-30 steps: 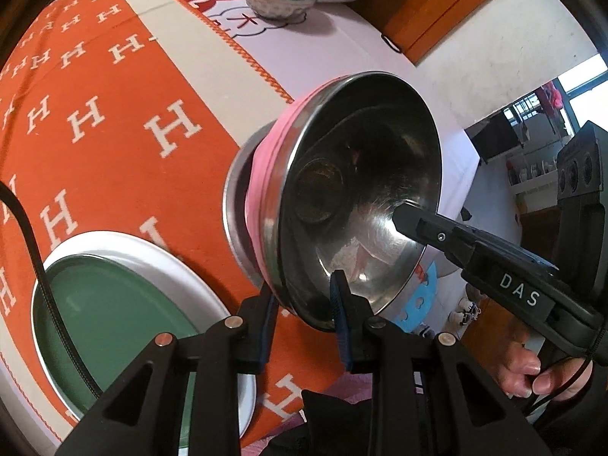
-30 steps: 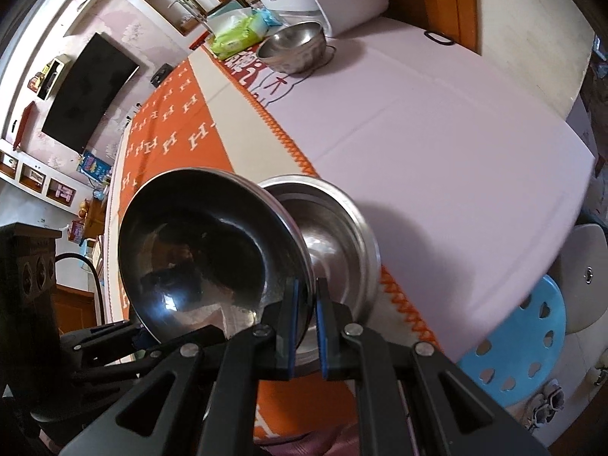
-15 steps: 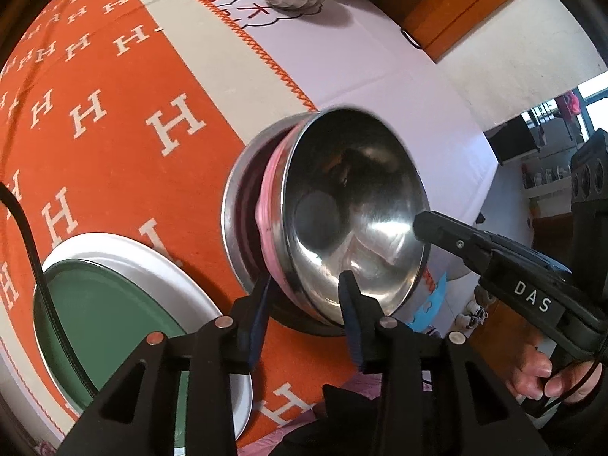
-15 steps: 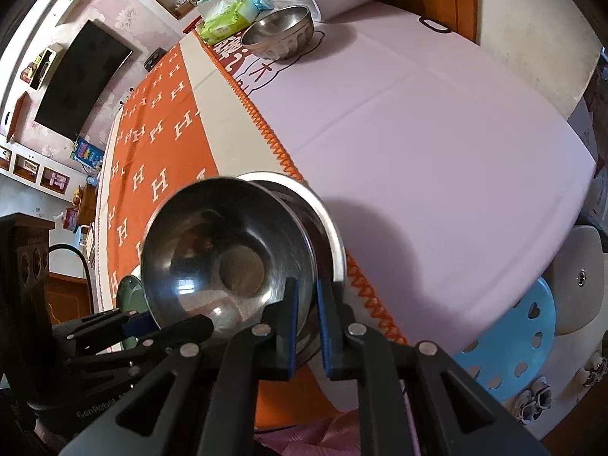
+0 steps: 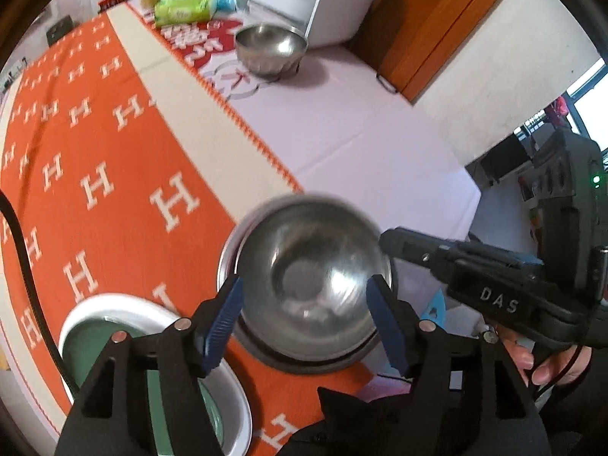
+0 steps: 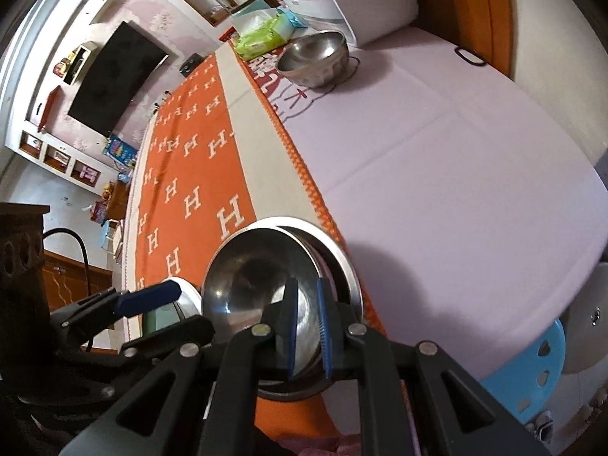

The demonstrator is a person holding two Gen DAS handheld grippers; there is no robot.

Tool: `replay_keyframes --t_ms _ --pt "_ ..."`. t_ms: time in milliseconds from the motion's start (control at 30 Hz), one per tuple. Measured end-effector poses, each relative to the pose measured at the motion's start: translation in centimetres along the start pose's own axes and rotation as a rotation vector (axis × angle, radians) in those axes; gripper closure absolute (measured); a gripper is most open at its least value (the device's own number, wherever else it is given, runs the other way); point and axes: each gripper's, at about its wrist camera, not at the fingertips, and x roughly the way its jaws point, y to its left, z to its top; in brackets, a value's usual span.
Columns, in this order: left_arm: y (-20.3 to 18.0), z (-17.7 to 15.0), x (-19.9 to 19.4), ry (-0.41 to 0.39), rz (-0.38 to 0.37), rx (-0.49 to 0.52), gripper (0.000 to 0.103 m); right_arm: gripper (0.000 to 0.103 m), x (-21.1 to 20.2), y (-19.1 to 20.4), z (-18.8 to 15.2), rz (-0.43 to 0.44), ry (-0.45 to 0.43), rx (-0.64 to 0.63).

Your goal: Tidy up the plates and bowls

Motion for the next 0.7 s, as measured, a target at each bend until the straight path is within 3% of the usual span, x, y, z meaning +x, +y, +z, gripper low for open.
replay_keyframes --t_ms 500,700 --pt "-1.3 6.6 -0.4 -0.162 0.131 -0.050 0.037 0.089 -0.8 -1.7 6.5 0.123 -0.089 -0.089" --pt "-1.0 9.8 -0.4 -0.211 0.161 -0.082 0.037 0.073 -0.9 -1.9 9.7 0.132 -0.139 -0.162"
